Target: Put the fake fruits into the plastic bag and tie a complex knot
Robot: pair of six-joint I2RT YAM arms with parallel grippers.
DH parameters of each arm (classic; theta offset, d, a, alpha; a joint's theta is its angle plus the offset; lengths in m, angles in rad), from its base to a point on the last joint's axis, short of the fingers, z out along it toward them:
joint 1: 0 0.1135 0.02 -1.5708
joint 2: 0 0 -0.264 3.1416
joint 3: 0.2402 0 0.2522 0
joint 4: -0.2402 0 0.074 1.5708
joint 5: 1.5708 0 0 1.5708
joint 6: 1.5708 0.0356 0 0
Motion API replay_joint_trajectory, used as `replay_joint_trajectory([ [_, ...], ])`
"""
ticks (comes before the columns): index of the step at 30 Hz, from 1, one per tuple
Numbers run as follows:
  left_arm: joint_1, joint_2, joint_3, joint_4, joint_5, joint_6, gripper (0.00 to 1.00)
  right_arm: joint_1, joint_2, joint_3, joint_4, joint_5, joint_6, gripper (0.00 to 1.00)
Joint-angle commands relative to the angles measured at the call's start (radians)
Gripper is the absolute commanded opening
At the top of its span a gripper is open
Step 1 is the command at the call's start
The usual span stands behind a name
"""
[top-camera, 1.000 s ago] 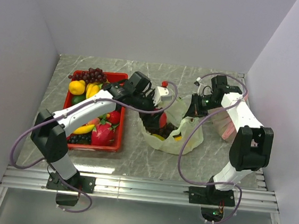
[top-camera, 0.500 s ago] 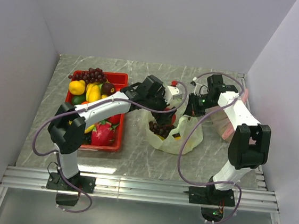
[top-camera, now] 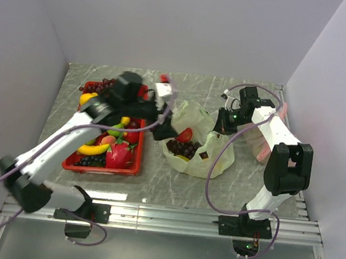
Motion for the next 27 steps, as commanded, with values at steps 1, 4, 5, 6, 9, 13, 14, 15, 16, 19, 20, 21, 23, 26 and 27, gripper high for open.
replay_joint_trajectory([
  [1, 0.116, -0.123, -0.059, -0.108, 0.062, -0.050, 0.98, 0.005, -0.016, -0.008, 0.026, 0.025, 0.005, 0.00],
  [4, 0.269, -0.214, -0.123, -0.140, -0.001, -0.108, 0.95, 0.004, -0.019, -0.014, 0.025, 0.033, 0.003, 0.00],
  [5, 0.302, -0.241, -0.150, -0.148, -0.042, -0.169, 0.89, 0.007, -0.019, -0.016, 0.026, 0.035, 0.002, 0.00],
  [6, 0.351, -0.251, -0.163, -0.151, -0.152, -0.193, 0.86, 0.005, -0.019, -0.016, 0.023, 0.036, 0.002, 0.00],
  [9, 0.420, -0.234, -0.180, -0.162, -0.315, -0.259, 0.83, 0.005, -0.015, -0.008, 0.014, 0.042, -0.006, 0.00],
  [13, 0.559, -0.142, -0.154, -0.180, -0.433, -0.305, 0.82, 0.005, -0.005, 0.010, 0.000, 0.051, -0.018, 0.00],
  [14, 0.584, -0.098, -0.148, -0.182, -0.446, -0.306, 0.82, 0.005, -0.005, 0.018, -0.001, 0.053, -0.020, 0.00],
  [15, 0.628, -0.075, -0.137, -0.179, -0.460, -0.308, 0.82, 0.005, -0.001, 0.023, -0.004, 0.054, -0.021, 0.00],
  [16, 0.644, -0.050, -0.119, -0.176, -0.472, -0.300, 0.83, 0.005, 0.001, 0.026, -0.004, 0.054, -0.021, 0.00],
  [19, 0.662, 0.075, -0.067, -0.196, -0.492, -0.262, 0.85, 0.005, 0.007, 0.027, -0.001, 0.051, -0.020, 0.00],
  [20, 0.662, 0.093, -0.057, -0.193, -0.494, -0.251, 0.87, 0.005, 0.008, 0.027, 0.002, 0.050, -0.018, 0.00],
  [21, 0.691, 0.103, -0.054, -0.174, -0.494, -0.245, 0.87, 0.005, 0.011, 0.027, 0.000, 0.048, -0.018, 0.00],
  [23, 0.704, 0.137, -0.040, -0.118, -0.512, -0.225, 0.87, 0.005, 0.013, 0.024, 0.002, 0.047, -0.017, 0.00],
  [26, 0.724, 0.228, 0.027, -0.119, -0.575, -0.202, 0.89, 0.005, 0.008, 0.015, 0.003, 0.048, -0.018, 0.00],
  [27, 0.742, 0.254, 0.050, -0.128, -0.583, -0.196, 0.90, 0.005, 0.008, 0.015, 0.002, 0.050, -0.021, 0.00],
])
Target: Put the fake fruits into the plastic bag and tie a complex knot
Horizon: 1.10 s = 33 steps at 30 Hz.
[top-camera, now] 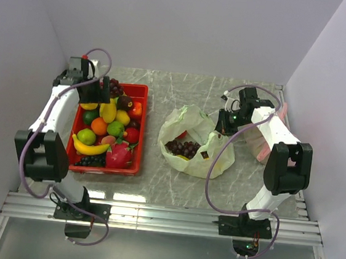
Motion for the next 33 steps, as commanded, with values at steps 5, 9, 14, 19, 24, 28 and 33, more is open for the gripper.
replay_joint_trajectory([
  [5, 0.063, 0.153, 0.194, 0.012, -0.092, 0.073, 0.99, 0.004, 0.002, 0.028, -0.002, 0.018, -0.022, 0.00],
  [9, 0.073, 0.219, 0.231, -0.002, -0.155, 0.102, 0.99, 0.004, 0.013, 0.039, -0.008, 0.018, -0.022, 0.00],
  [14, 0.096, 0.292, 0.259, -0.011, -0.132, 0.102, 0.99, 0.002, 0.026, 0.059, -0.019, 0.021, -0.027, 0.00],
  [19, 0.101, 0.316, 0.234, -0.003, -0.104, 0.136, 0.98, 0.004, 0.030, 0.059, -0.022, 0.026, -0.028, 0.00],
  [24, 0.106, 0.313, 0.214, 0.018, -0.081, 0.136, 0.88, 0.004, 0.023, 0.053, -0.021, 0.029, -0.028, 0.00],
  [28, 0.106, 0.284, 0.217, 0.012, -0.071, 0.150, 0.74, 0.004, 0.019, 0.045, -0.022, 0.032, -0.028, 0.00],
  [33, 0.106, 0.198, 0.197, -0.040, -0.040, 0.191, 0.66, 0.004, 0.003, 0.034, -0.017, 0.035, -0.022, 0.00],
])
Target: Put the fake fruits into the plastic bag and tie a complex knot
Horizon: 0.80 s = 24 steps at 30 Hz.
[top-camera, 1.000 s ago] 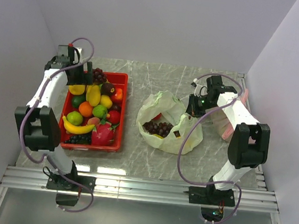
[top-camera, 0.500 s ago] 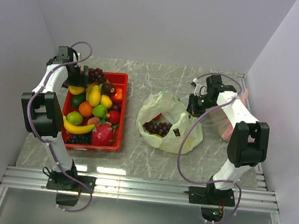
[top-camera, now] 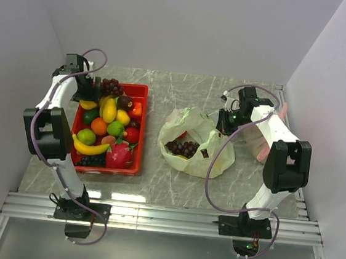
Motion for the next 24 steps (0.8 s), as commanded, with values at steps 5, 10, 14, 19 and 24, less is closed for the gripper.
replay_joint_trajectory([
  [5, -0.001, -0.300, -0.071, -0.079, 0.201, 0.093, 0.64, 0.004, -0.031, 0.006, 0.009, 0.011, -0.003, 0.00],
  [10, -0.050, -0.484, -0.132, -0.208, 0.566, 0.242, 0.65, 0.004, -0.039, -0.001, 0.021, 0.006, 0.011, 0.00],
  [14, -0.244, -0.583, -0.197, -0.253, 0.710, 0.302, 0.66, 0.005, -0.049, -0.009, 0.043, 0.009, 0.020, 0.00],
  [19, -0.481, -0.647, -0.295, -0.232, 0.820, 0.296, 0.68, 0.004, -0.051, 0.000, 0.041, -0.001, 0.014, 0.00],
  [24, -0.697, -0.634, -0.359, -0.112, 0.782, 0.249, 0.64, 0.004, -0.057, 0.003, 0.040, -0.012, 0.008, 0.00],
])
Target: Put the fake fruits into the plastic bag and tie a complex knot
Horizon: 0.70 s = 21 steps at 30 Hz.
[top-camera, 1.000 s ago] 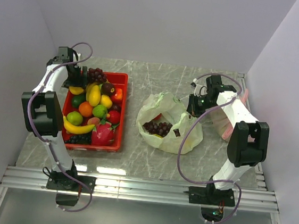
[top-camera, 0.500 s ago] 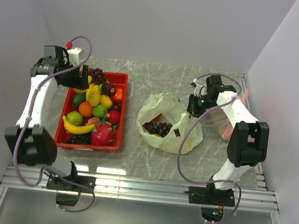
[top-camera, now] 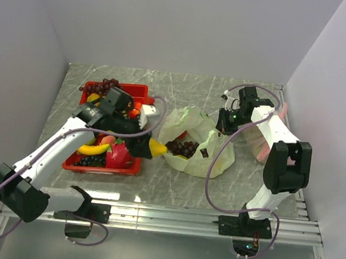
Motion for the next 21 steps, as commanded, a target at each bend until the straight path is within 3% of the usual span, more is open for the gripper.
replay_joint_trajectory([
  [1, -0.098, 0.005, -0.009, 0.104, 0.033, -0.029, 0.64, 0.004, -0.050, 0.009, 0.016, -0.016, -0.014, 0.00],
  [6, -0.217, 0.106, -0.010, 0.382, -0.117, -0.201, 0.66, 0.004, -0.059, -0.013, 0.013, -0.031, -0.038, 0.00],
  [12, -0.240, 0.330, 0.141, 0.518, -0.329, -0.347, 0.67, 0.004, -0.067, -0.019, 0.009, -0.025, -0.071, 0.00],
  [15, -0.258, 0.410, 0.206, 0.572, -0.361, -0.359, 0.76, 0.004, -0.067, -0.011, 0.009, -0.024, -0.075, 0.00],
  [19, -0.293, 0.469, 0.246, 0.628, -0.330, -0.365, 0.99, 0.004, -0.050, 0.001, 0.018, -0.030, -0.066, 0.00],
  [21, -0.309, 0.481, 0.270, 0.609, -0.312, -0.358, 0.99, 0.004, -0.038, 0.016, 0.021, -0.034, -0.060, 0.00],
])
